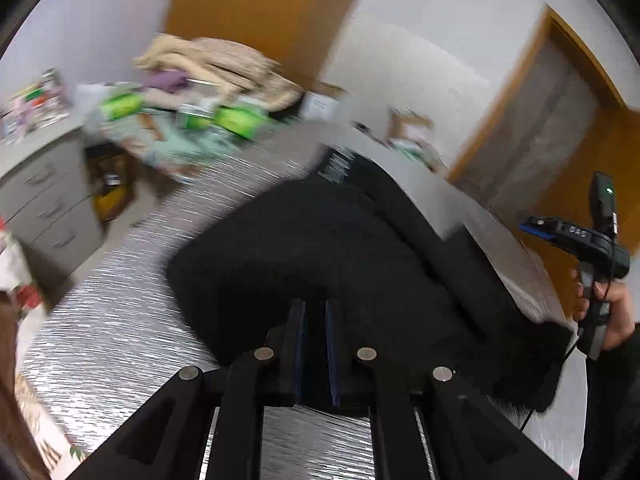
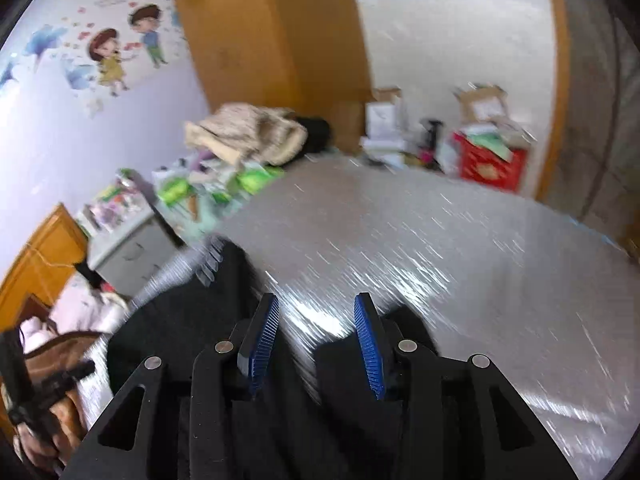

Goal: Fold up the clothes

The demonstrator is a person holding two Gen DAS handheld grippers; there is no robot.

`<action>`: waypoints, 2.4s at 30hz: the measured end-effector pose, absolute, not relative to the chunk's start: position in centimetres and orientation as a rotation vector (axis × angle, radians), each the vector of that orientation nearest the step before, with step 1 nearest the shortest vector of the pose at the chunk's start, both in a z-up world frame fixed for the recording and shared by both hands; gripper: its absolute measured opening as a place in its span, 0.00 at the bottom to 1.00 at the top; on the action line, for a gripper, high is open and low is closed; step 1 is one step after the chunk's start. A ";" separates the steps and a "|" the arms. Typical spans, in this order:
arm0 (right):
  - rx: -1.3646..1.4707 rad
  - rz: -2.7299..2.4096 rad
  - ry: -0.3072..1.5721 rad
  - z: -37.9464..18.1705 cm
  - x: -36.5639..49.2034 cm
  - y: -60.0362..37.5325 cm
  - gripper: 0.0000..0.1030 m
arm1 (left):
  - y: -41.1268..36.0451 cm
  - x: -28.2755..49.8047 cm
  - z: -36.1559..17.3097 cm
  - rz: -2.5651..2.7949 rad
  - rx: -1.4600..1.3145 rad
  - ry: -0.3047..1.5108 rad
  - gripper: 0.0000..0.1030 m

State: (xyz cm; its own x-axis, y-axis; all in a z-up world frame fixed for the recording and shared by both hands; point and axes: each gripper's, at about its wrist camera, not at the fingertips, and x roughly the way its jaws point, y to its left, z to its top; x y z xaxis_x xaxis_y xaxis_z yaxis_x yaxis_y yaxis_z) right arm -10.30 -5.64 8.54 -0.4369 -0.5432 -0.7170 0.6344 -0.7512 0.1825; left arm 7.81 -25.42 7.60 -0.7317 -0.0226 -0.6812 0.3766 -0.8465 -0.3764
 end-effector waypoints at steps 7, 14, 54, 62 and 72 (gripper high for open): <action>1.237 -2.217 0.171 3.7 -9.0 3.2 0.40 | -20.4 3.2 5.0 -2.740 1.219 0.673 0.09; 1.312 -2.186 0.139 2.2 -6.8 7.2 0.40 | -17.2 2.3 4.0 -2.783 1.317 0.661 0.09; 0.860 -2.478 -0.076 12.2 -4.2 15.1 0.03 | -6.3 -1.2 9.1 -3.183 1.267 0.374 0.03; 0.790 -2.772 -0.370 11.3 6.0 25.4 0.03 | -5.8 3.6 9.0 -3.237 1.289 0.343 0.03; 1.112 -2.536 -0.567 2.0 6.2 24.1 0.40 | -6.3 5.4 6.6 -3.219 1.448 0.519 0.03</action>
